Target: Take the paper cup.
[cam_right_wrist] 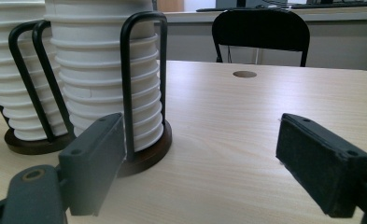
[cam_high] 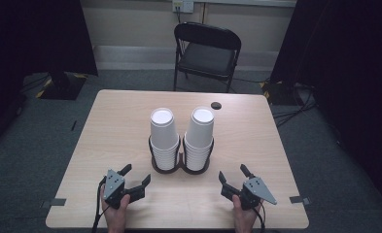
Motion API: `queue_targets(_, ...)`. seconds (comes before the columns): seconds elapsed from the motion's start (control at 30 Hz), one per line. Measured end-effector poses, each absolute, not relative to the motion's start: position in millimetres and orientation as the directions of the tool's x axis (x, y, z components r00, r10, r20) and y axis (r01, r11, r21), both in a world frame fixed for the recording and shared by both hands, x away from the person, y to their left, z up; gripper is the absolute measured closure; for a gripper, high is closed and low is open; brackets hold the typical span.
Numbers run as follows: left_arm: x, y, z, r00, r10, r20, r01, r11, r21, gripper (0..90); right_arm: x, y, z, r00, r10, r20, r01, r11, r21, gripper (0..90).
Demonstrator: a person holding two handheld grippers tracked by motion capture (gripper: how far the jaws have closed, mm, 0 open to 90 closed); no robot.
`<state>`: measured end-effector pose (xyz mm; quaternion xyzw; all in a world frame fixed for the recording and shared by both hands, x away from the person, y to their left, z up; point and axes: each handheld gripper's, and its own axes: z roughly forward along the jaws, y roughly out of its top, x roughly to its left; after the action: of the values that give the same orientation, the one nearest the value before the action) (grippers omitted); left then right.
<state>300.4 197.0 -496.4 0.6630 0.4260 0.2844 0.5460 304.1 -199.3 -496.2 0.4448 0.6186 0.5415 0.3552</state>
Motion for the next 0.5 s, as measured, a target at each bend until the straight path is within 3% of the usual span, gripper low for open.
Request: queue_targets(0.5,295.3,200.3,-494.1,0.480,0.870,-0.117,0.273,-0.021,0.962,15.8,305.7,-199.8,-495.4,-0.361,0.931,0.059,0.202,0.017,0.979,16.9)
